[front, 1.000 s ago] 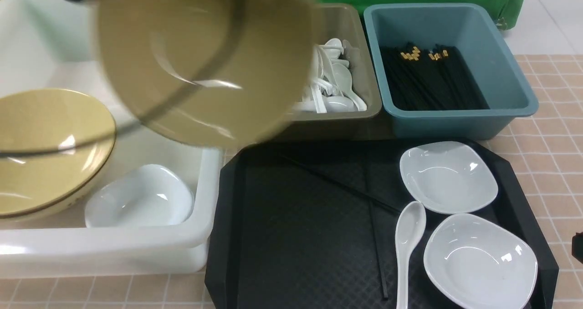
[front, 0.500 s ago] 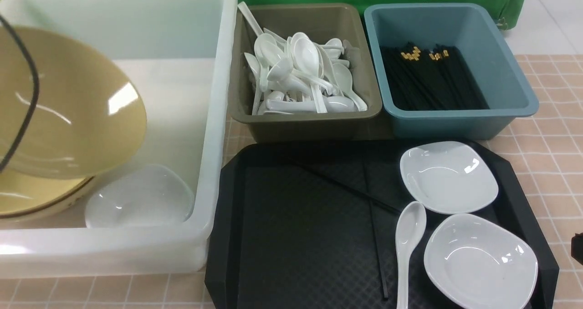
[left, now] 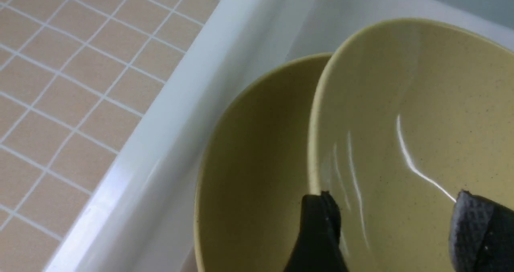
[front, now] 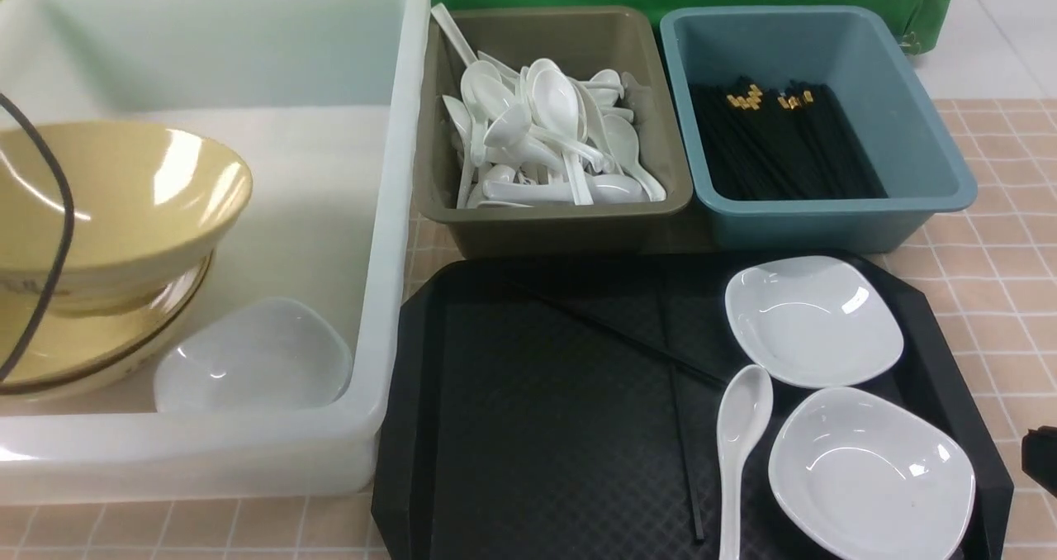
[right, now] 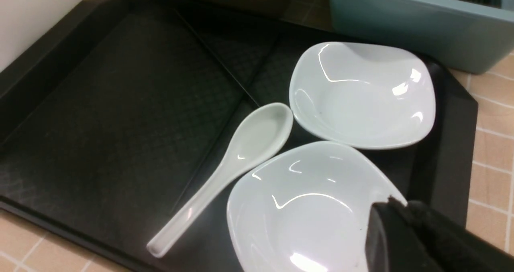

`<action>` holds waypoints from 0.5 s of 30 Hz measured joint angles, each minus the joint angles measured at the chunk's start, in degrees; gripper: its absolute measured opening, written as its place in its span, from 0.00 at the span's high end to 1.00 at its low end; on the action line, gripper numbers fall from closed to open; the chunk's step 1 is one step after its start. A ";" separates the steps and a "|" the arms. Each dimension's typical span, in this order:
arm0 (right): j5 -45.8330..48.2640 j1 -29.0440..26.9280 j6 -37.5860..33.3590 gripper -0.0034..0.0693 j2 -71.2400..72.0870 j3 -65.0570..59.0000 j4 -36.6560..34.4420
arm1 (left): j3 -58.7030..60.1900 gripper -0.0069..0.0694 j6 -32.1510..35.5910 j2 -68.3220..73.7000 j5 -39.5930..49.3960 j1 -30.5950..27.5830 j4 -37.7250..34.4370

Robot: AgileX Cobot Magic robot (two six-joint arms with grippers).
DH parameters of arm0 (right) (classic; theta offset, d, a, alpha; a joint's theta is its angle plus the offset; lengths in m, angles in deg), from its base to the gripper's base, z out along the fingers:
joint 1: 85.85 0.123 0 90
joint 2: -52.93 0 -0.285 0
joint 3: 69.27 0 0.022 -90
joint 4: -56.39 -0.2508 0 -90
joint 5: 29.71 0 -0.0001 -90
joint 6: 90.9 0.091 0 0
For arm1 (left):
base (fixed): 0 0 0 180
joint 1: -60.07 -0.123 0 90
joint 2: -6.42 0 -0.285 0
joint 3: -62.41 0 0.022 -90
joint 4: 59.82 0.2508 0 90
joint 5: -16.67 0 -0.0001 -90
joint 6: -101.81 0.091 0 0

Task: On brown table put chopsticks spoon bowls plates into blue grey white boxes.
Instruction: 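Place the tan bowl onto the bowl stack in the left bin with the left gripper, then reach for and grasp the small white dish on the black tray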

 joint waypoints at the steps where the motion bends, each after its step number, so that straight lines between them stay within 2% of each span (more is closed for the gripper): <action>1: 0.00 0.00 0.00 0.85 0.00 0.00 0.00 | 0.00 0.39 0.00 -0.29 0.20 0.00 0.05; 5: 0.00 0.06 0.00 0.85 0.00 0.00 0.00 | 0.00 0.33 -0.40 -2.88 1.06 0.00 0.32; 12: -0.03 0.06 0.56 0.84 -0.94 0.00 0.00 | 0.00 0.34 -0.59 -12.10 1.76 0.18 -1.32; 15: 0.42 0.11 2.91 0.80 -5.52 0.21 0.00 | 0.00 0.43 1.93 -18.82 2.21 3.92 -5.77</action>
